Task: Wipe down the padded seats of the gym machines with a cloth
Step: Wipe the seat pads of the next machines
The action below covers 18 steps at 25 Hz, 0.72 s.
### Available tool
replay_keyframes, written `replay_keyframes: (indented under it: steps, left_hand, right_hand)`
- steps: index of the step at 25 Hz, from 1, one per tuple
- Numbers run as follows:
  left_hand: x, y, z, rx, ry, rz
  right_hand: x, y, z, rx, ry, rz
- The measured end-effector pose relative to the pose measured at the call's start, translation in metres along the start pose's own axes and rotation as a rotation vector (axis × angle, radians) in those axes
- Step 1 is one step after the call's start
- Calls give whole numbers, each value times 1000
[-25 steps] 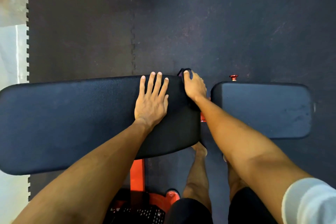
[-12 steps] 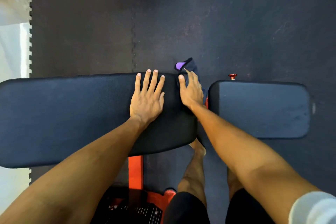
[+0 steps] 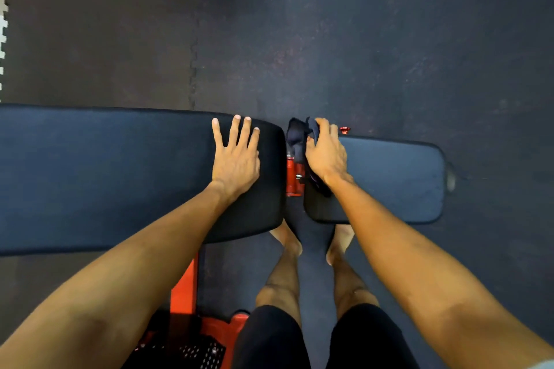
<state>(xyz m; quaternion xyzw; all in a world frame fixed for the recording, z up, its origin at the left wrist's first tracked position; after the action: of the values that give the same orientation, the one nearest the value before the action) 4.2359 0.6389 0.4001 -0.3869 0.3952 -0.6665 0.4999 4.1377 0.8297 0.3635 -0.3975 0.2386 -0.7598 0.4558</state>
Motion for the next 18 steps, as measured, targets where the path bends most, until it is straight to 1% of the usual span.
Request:
replay_keyframes:
  steps: [2,4,5,6,7,8,9,10,11,12,14,16,18]
  left_hand:
    - [-17,7,-11,18,56,21]
    - [-37,14,-22,9,108,42]
    - [-46,17,-28,0,122,55]
    - [-54,20,-34,-5,133,59]
    - [-60,24,-39,-5,140,56]
    - [-64,27,-43,7,146,41]
    - [-67,29,-45,23,152,11]
    - [-70,31,-47,40,155,-27]
    - [-73,33,-48,53,154,-61]
    - [-76,34,-49,62,151,-89]
    - [-79,38,-51,70,148,-135]
    - [-81,43,-53,51,149,-148]
    - [-81,47,-54,-8,137,-130]
  right_hand:
    - [-20,-12,-3,-43,88,27]
    - [-49,-18,-7,-108,175,148]
    - [-61,-19,-8,-173,174,230]
    - [-69,-20,-10,-245,115,309]
    - [-72,-20,-11,-300,4,356]
    - [-70,-17,-11,-321,-137,381]
    - [-68,-11,-11,-284,-276,429]
    - [-66,-5,-11,-206,-384,493]
    - [-66,2,-12,-115,-442,561]
    - [-66,7,-14,-36,-470,630]
    - [-63,14,-22,51,-500,755]
    - [-48,22,-37,82,-558,906]
    - [-28,25,-55,91,-521,972]
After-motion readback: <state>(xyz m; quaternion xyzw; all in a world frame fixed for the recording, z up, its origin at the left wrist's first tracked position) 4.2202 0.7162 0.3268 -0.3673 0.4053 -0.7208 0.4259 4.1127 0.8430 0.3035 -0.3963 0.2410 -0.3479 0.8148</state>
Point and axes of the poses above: each hand's wrist, its own z-axis away from the middle knuckle, its own y-axis out of the palm, x = y × z, the point moved 1 cm from there along -z, towards the middle knuckle, and after that the axes turned 14 degrees about y, right-handed, at the moved point
